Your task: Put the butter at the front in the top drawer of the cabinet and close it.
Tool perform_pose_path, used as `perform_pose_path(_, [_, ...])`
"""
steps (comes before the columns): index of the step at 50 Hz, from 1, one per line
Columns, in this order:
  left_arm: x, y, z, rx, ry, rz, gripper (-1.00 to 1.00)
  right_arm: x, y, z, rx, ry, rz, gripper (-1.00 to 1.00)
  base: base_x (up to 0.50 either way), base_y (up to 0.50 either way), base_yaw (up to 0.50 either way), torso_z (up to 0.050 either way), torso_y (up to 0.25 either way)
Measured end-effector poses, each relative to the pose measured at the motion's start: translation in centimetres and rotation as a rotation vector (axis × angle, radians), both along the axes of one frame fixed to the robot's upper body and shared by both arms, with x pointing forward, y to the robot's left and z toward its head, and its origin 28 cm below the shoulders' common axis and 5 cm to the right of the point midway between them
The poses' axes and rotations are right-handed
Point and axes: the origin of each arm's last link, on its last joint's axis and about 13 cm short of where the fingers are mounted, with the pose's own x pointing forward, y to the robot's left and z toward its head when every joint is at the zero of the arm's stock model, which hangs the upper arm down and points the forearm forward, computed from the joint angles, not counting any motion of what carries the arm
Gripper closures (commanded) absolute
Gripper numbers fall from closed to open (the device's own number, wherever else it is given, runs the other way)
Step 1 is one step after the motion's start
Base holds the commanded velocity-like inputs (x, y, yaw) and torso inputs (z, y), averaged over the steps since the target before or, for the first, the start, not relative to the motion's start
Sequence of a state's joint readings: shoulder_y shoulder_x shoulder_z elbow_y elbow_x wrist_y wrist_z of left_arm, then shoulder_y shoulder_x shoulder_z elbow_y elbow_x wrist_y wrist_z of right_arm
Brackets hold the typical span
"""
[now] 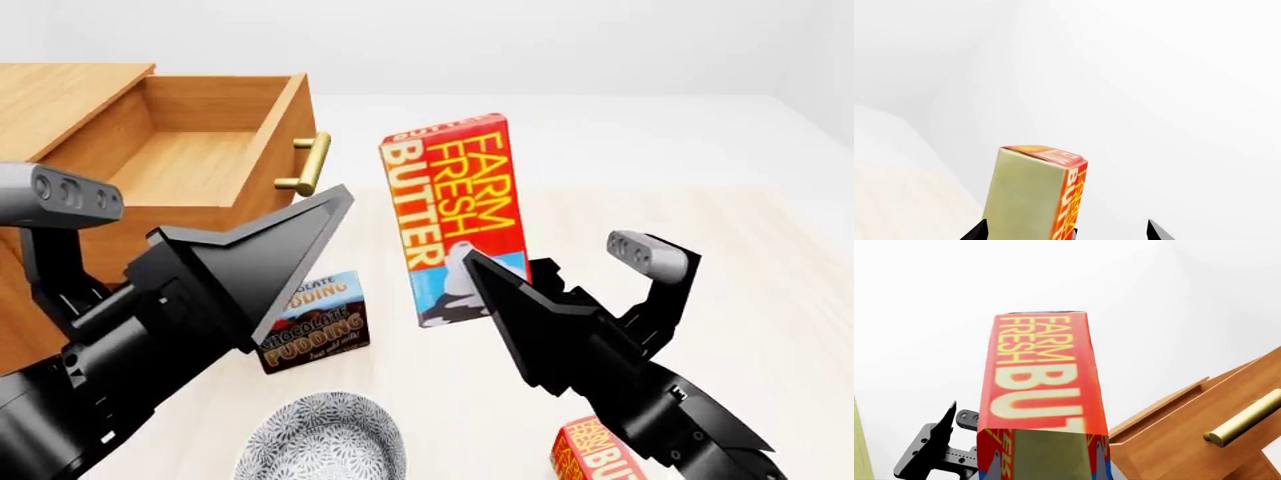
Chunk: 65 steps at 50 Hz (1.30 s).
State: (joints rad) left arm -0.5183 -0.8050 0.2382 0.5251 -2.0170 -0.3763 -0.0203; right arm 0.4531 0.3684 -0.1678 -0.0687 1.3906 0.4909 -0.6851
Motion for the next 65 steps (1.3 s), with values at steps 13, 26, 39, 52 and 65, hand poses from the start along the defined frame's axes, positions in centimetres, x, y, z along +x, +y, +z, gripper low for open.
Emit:
perform_pose_path(13, [0.2,0.1,-0.2,0.007,0.006,0.007,-1.00,-0.2,0.1,0.0,0.001,0.001,0.012,1.00,0.00,0.00,0.00,0.000,0.001])
perform_pose_path(26, [0.4,0.1,-0.5,0.014,0.013,0.009,-1.00,-0.5,0.3,0.0,0.004,-0.005,0.027,1.00,0.00,0.00,0.00,0.001,0.001])
perform_pose_path(39, [0.5,0.0,-0.6,0.020,0.018,0.009,-1.00,-0.7,0.5,0.3,0.002,-0.013,0.045,1.00,0.00,0.00,0.00,0.000,0.001])
perform_pose_path(52, [0.6,-0.1,-0.7,0.035,0.018,0.006,-1.00,-1.0,0.6,0.5,-0.003,-0.022,0.063,1.00,0.00,0.00,0.00,0.001,0.001])
perform_pose_path(65, [0.7,-0.2,-0.8,0.041,0.022,-0.001,-1.00,-1.2,0.9,0.9,-0.016,-0.035,0.081,1.00,0.00,0.00,0.00,0.000,0.001])
